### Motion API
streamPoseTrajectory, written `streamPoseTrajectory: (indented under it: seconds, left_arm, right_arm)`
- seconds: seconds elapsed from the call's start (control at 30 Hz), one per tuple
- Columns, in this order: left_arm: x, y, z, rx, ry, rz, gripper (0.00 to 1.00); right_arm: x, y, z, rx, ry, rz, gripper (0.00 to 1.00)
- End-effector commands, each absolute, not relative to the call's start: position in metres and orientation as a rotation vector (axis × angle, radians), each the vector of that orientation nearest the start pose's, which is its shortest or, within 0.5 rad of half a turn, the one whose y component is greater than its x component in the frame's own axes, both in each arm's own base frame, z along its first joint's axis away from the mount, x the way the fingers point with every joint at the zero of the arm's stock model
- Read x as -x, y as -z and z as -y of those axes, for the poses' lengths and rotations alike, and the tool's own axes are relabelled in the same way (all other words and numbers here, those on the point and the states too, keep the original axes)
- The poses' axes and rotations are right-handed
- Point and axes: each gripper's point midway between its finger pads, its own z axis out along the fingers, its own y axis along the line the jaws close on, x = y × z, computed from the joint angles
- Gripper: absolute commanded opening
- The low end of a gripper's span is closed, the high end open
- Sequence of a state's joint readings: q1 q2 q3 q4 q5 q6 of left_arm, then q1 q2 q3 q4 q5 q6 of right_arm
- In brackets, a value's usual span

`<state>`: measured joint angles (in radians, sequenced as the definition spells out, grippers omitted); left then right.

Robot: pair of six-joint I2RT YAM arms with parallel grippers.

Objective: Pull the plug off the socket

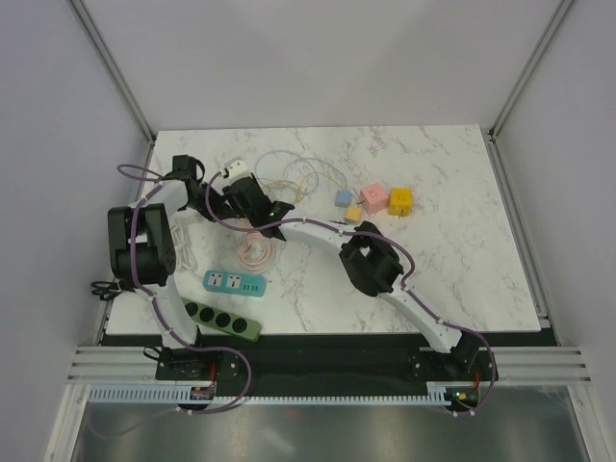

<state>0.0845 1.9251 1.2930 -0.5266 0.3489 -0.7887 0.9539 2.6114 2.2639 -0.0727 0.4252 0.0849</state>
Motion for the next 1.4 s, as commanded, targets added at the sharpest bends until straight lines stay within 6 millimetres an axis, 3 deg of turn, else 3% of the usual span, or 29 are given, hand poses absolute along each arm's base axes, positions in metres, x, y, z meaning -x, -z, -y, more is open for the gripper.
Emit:
streamPoseTrajectory:
  seconds: [0.0, 0.23, 0.47, 0.63, 0.7, 0.8, 0.83, 0.9, 0.97, 1.1, 1.33, 1.37]
  left_arm:
    - [-0.412, -0.02, 0.042, 1.103, 0.538, -2.62, 0.02]
    - [-0.415, -0.023, 0.045, 1.086, 0.564, -2.619, 0.02]
    - [-0.418, -0.025, 0.057, 1.054, 0.644, -2.626, 0.02]
    - [-0.413, -0.019, 0.063, 1.079, 0.641, -2.647, 0.02]
    - [-0.41, -0.013, 0.062, 1.103, 0.622, -2.658, 0.02]
    - [-0.407, -0.006, 0.059, 1.132, 0.58, -2.681, 0.02]
    - [-0.406, -0.005, 0.057, 1.137, 0.563, -2.683, 0.02]
    - [-0.403, -0.001, 0.053, 1.16, 0.521, -2.694, 0.02]
    - [-0.403, 0.001, 0.054, 1.155, 0.515, -2.701, 0.02]
    - [-0.4, 0.003, 0.057, 1.137, 0.474, -2.72, 0.02]
    - [-0.409, -0.006, 0.074, 1.018, 0.568, -2.736, 0.02]
    - [-0.406, -0.005, 0.087, 0.979, 0.584, -2.757, 0.02]
  right_arm:
    - [-0.444, -0.179, -0.545, 0.545, -0.337, -1.715, 0.0]
    - [-0.442, -0.196, -0.557, 0.41, -0.671, -1.769, 0.0]
    - [-0.439, -0.181, -0.566, 0.342, -0.868, -1.807, 0.0]
    - [-0.436, -0.18, -0.569, 0.345, -0.905, -1.807, 0.0]
    - [-0.438, -0.189, -0.566, 0.338, -0.9, -1.79, 0.0]
    - [-0.438, -0.191, -0.559, 0.339, -0.86, -1.765, 0.0]
    - [-0.438, -0.186, -0.545, 0.314, -0.802, -1.767, 0.0]
    - [-0.435, -0.215, -0.537, 0.306, -0.78, -1.666, 0.0]
    - [-0.433, -0.213, -0.532, 0.327, -0.727, -1.647, 0.0]
    - [-0.432, -0.218, -0.541, 0.356, -0.732, -1.632, 0.0]
    - [-0.433, -0.201, -0.554, 0.316, -0.799, -1.703, 0.0]
    - [-0.434, -0.199, -0.555, 0.301, -0.815, -1.71, 0.0]
